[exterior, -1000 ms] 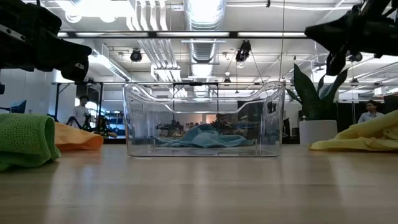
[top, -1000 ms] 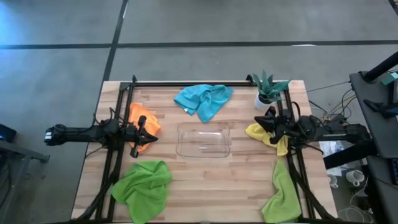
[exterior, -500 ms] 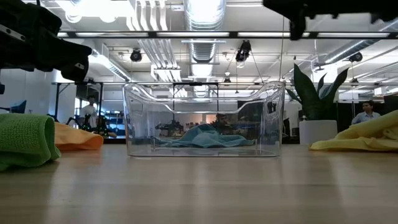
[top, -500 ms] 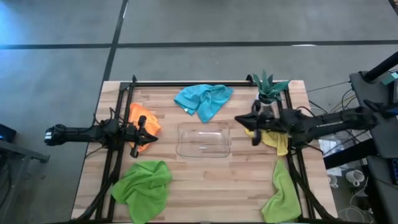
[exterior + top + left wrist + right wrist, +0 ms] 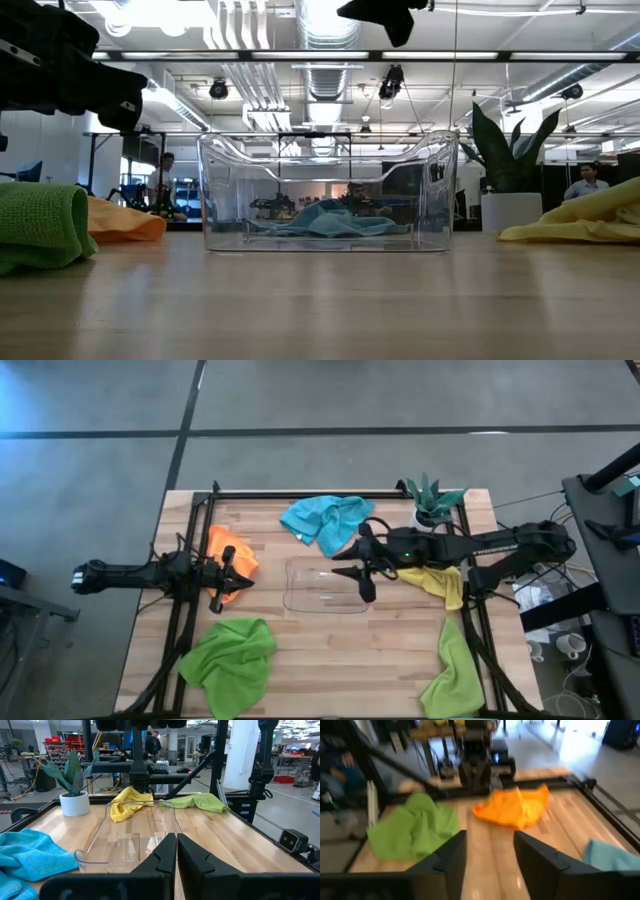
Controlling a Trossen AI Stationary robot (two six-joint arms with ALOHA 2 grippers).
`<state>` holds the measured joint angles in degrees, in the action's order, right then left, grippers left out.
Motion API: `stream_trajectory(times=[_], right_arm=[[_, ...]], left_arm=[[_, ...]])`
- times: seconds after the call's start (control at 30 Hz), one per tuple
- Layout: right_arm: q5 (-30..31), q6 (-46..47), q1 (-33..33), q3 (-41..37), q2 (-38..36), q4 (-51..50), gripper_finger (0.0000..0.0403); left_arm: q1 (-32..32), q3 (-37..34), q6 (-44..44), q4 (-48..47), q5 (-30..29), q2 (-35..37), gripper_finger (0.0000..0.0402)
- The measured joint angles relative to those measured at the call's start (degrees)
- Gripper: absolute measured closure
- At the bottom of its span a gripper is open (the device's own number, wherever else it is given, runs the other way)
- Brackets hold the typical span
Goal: Fold microfiber towels
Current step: Move the transparent bin
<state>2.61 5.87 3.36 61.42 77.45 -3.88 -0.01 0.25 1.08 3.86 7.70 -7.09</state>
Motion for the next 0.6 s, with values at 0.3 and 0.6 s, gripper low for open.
stream_trajectory(times=[0.3,0.6], right_arm=[[6.7,2.3,-2.3,5.9,-3.8,-23.5,0.0161],[5.4,4.2,-1.1,-0.8,-7.0,-16.9,0.0147]], left_arm=[[0.0,0.0,0.0,0.0,0.0,0.1,0.0402],[0.0,0.0,0.0,0.1,0.0,0.0,0.0402]])
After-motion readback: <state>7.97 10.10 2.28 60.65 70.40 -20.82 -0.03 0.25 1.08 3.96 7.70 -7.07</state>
